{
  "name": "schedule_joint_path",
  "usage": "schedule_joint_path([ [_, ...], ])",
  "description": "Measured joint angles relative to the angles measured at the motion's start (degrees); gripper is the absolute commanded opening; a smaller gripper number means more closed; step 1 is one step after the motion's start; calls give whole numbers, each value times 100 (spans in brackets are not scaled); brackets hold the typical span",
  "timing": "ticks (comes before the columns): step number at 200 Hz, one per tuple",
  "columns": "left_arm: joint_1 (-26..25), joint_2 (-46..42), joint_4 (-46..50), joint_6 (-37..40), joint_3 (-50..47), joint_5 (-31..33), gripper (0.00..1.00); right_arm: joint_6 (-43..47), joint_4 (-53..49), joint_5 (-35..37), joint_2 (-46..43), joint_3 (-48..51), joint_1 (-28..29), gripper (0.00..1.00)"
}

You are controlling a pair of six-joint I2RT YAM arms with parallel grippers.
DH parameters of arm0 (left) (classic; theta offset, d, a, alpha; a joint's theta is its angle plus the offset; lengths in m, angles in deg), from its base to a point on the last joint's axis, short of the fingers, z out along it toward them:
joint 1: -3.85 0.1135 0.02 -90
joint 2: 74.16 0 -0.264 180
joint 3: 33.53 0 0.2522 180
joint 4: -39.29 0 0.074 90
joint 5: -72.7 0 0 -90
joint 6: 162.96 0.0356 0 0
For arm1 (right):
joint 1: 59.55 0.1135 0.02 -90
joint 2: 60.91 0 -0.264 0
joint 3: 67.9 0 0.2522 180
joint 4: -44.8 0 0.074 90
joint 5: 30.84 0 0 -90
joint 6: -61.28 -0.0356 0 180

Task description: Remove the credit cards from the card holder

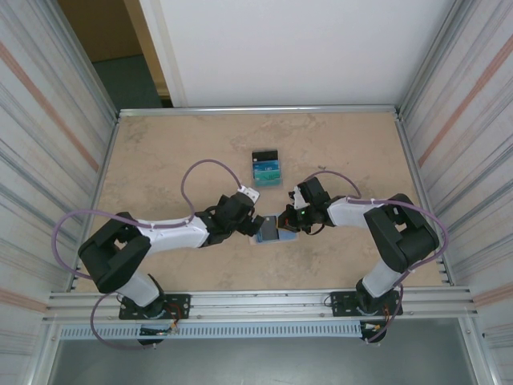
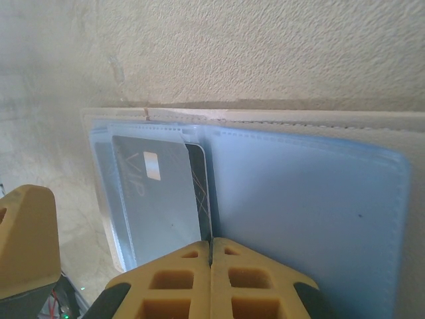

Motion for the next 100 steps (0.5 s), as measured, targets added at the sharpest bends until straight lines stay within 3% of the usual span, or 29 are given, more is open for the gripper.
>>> schedule_joint_path([
  [100,-190,721,144,-111,400,-186,99,4,-20,-9,-94,17,-4,2],
])
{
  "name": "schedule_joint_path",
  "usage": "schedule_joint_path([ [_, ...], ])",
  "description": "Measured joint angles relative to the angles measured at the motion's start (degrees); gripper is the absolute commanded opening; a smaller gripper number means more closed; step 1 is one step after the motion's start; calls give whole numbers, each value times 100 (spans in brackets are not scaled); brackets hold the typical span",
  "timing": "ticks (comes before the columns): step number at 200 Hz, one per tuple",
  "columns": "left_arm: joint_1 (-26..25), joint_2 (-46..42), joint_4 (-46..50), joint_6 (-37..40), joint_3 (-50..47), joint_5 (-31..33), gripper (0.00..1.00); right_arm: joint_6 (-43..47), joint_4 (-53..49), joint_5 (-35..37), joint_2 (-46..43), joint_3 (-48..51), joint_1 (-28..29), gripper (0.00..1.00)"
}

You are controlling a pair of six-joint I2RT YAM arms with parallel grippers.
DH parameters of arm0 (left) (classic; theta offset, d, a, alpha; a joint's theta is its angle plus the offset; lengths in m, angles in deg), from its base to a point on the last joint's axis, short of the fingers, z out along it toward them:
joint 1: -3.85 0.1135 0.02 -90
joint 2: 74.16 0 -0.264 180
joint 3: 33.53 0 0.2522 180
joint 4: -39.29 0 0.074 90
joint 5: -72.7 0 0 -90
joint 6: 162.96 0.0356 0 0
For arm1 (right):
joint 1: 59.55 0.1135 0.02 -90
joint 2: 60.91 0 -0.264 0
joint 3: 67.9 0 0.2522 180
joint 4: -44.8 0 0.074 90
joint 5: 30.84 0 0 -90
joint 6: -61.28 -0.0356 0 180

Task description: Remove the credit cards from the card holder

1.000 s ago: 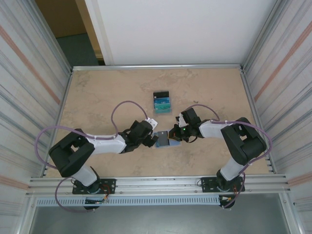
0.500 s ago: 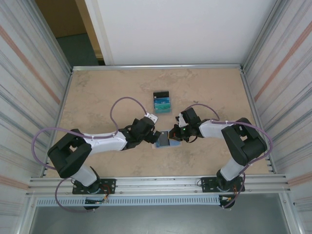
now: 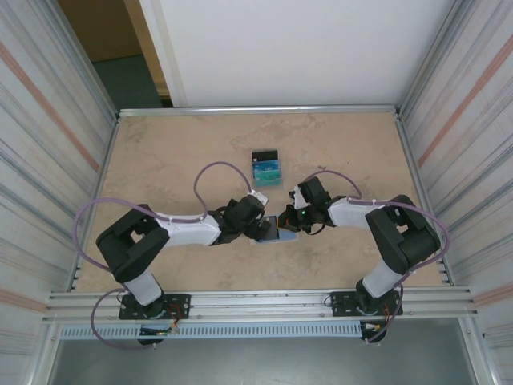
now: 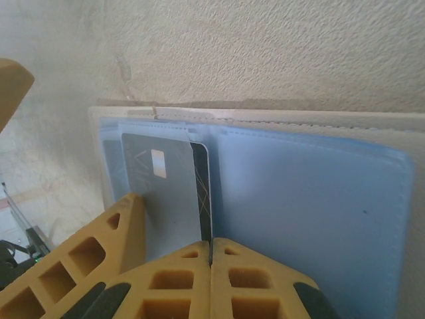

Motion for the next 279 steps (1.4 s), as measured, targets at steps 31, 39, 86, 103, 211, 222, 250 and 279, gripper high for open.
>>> schedule_joint_path([
  [31,-33,-2,63,-116,15,76,99,2,24,-26,-92,61,-42,1],
  [39,-35,-2,81,-129,15,101,99,2,26,-39,-120,85,-68,1],
  [86,-44,-4,190,-210,15,212,99,59,66,-87,-201,238,-251,1],
  [103,-72,-4,195,-210,15,267,99,92,70,-90,-203,269,-304,1],
  [211,-192,4,483,-138,136,560,99,-20,538,-501,-302,507,-345,18],
  [222,-223,22,516,-111,166,614,99,-52,669,-588,-299,546,-352,18],
  [250,-264,72,608,-72,243,713,99,-186,1014,-813,-273,619,-374,18],
  [279,-286,94,623,-59,269,752,99,-313,1364,-994,-149,678,-378,17],
])
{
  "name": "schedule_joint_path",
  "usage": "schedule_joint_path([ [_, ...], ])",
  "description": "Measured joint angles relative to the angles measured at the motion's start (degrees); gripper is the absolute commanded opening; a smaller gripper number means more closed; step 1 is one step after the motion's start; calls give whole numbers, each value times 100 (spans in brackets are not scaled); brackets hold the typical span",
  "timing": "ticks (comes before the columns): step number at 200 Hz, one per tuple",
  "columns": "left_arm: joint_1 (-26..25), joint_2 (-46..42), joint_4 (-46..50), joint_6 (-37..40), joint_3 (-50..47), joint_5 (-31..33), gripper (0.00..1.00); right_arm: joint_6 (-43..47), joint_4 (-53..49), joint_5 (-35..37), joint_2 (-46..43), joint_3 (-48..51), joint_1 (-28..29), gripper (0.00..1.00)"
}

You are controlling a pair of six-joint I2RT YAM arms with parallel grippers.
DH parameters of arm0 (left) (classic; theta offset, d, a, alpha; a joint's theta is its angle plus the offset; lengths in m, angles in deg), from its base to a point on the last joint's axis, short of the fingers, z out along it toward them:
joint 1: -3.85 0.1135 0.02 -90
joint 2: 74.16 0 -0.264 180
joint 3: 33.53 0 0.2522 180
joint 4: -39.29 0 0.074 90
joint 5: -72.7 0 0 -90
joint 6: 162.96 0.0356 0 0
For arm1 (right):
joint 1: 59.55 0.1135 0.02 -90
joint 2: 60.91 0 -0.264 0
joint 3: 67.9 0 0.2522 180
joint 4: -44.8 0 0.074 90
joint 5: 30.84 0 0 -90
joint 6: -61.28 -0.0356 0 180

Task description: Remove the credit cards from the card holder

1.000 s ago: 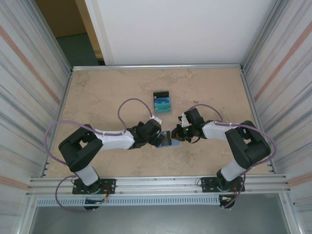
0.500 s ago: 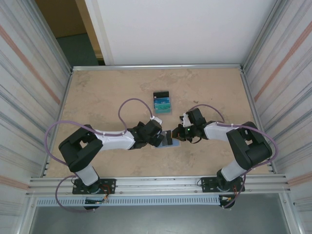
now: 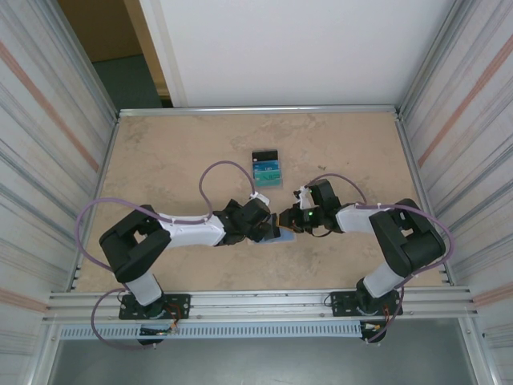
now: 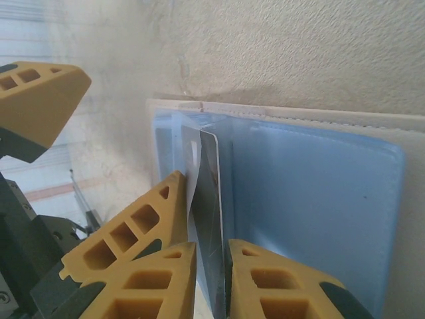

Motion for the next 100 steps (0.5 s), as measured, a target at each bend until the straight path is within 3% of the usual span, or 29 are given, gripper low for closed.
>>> schedule_joint_path([
  [100,-11,2,4,-2,0,31,99,-164,608,-260,411,24,-9,8],
])
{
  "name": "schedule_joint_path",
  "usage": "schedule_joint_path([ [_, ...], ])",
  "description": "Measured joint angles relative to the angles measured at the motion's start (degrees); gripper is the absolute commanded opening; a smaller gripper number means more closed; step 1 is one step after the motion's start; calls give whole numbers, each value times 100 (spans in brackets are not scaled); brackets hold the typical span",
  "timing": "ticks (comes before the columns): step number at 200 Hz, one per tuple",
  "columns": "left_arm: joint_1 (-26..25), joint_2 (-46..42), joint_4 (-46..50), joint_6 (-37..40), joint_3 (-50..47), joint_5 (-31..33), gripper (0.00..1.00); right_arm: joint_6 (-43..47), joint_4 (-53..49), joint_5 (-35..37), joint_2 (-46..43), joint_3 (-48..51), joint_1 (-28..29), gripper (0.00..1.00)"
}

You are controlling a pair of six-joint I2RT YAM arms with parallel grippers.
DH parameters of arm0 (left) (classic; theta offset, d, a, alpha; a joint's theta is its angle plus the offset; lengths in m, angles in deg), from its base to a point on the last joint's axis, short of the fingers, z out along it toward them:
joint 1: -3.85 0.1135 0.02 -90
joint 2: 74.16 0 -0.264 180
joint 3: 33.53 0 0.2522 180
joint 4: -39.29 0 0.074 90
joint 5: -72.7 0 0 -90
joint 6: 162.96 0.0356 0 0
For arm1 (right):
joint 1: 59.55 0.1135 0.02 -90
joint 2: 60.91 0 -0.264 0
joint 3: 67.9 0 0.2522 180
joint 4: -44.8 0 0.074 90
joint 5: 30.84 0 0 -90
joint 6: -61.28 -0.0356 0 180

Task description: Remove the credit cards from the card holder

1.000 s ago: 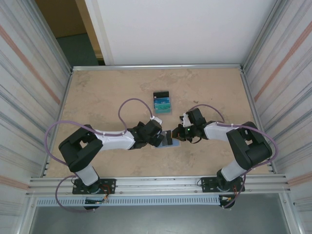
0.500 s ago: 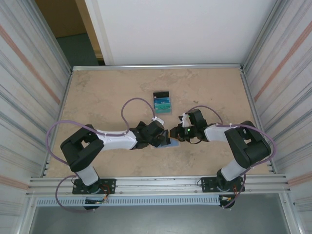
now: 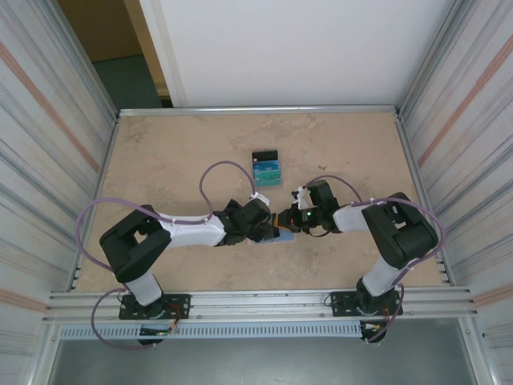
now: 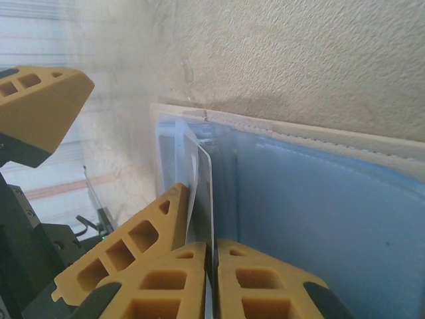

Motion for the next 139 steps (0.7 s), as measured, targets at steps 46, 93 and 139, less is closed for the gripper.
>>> schedule_joint_path([
  [46,0,0,7,0,0,52,99,2,33,9,7,0,-28,2],
  [93,-2,-2,7,0,-2,68,99,63,-199,173,-63,-2,-35,1],
  [139,-28,-9,7,0,-7,114,99,271,-608,332,-328,-2,-173,0],
])
